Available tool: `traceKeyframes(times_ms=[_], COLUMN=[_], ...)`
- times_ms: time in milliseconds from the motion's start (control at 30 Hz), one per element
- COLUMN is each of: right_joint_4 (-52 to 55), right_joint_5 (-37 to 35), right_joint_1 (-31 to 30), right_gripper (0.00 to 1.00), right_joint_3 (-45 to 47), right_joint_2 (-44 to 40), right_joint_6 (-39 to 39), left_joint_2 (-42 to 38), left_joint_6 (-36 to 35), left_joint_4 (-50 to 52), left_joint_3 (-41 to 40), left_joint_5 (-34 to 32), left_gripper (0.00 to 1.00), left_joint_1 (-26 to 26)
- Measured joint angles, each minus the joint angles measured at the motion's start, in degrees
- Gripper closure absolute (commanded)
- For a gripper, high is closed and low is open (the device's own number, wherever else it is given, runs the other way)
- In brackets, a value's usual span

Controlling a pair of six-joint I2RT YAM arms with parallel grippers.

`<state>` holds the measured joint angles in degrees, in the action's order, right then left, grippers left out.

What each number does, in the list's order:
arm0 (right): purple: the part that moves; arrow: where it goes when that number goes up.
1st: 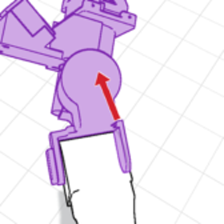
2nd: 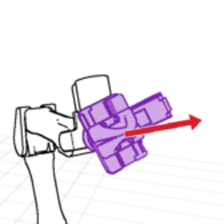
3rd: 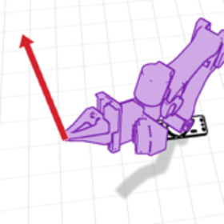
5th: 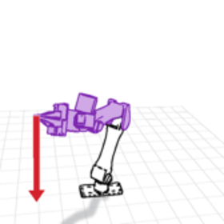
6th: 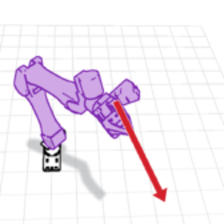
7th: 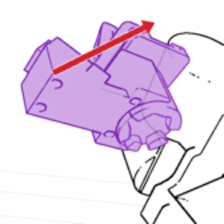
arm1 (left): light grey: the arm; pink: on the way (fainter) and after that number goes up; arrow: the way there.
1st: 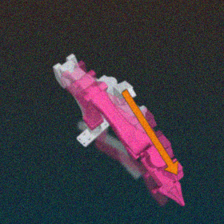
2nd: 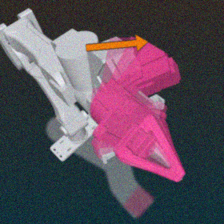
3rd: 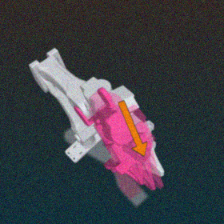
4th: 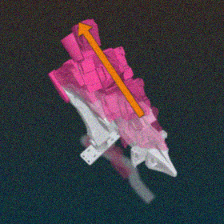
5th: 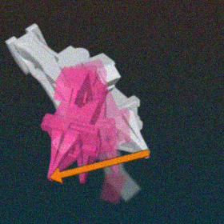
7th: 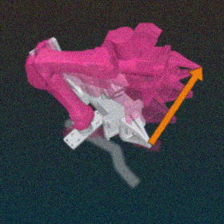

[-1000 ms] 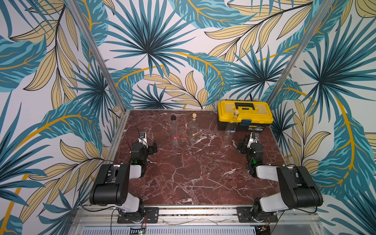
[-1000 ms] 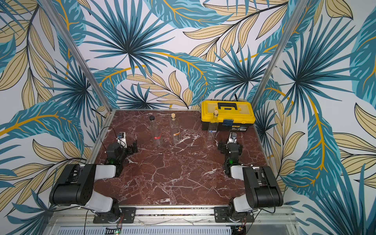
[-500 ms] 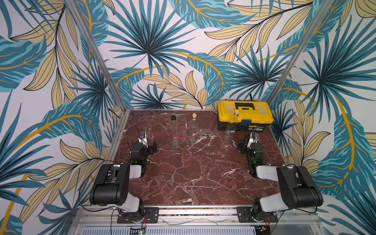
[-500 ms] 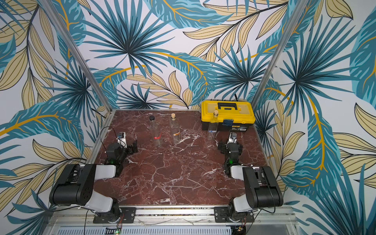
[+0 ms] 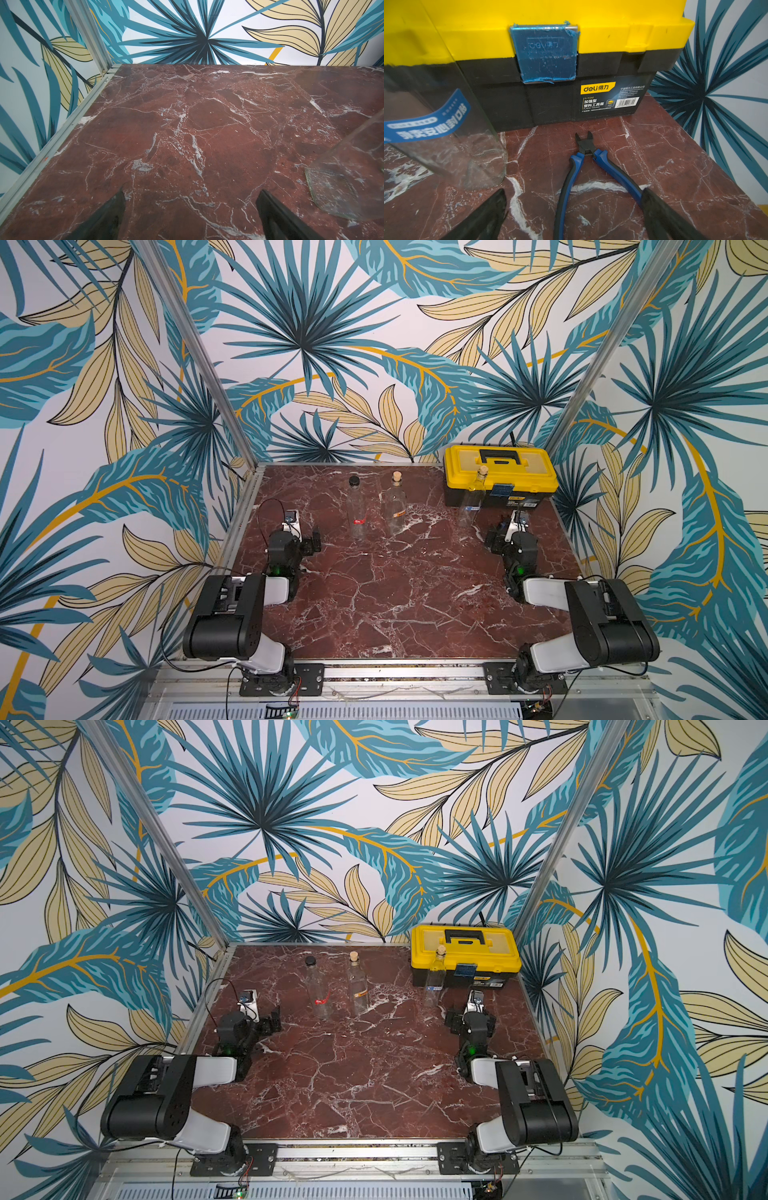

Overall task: Remove the label from the bottle
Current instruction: Pick up the bottle from the center of the board.

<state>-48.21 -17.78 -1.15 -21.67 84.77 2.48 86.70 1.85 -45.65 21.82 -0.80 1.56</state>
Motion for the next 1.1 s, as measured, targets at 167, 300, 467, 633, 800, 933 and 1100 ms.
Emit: traceKeyframes(times_ms=[167,300,467,633,800,933,1100], right_joint_4=[0.1,1.0,15.2,26.2,36.0,44.9,53.4], right_joint_5=[-1.8,-3.0,-4.9,-5.0,-4.2,-1.4,1.9], right_joint_1=[0.0,0.0,0.0,0.0,0.1,0.0,0.0], right_gripper=[0.01,0.01,0.0,0.01,0.01,0.0,0.01], right_joint_3=[0.0,-0.3,-7.3,-13.1,-12.7,-13.9,-16.6], right_joint_2=[0.0,-1.0,-6.8,-13.5,-19.7,-22.3,-24.0], right_joint_6=[0.1,0.2,0.5,2.7,7.5,11.6,15.4], left_joint_2=[-2.4,-7.5,-13.8,-17.8,-20.1,-20.4,-20.6], left_joint_6=[-0.2,-0.1,0.0,0.6,1.8,3.2,5.0], left_joint_4=[0.0,0.2,1.7,3.9,6.5,8.6,12.0], left_joint_3=[0.0,-0.1,-0.1,-0.1,0.3,2.6,5.7], left_joint_5=[0.0,-0.8,-0.9,-0.4,0.7,2.1,4.0], left_gripper=[0.01,0.0,0.0,0.0,0.0,0.01,0.01], left_joint_1=[0.0,0.0,0.0,0.0,-0.5,-1.3,-2.9])
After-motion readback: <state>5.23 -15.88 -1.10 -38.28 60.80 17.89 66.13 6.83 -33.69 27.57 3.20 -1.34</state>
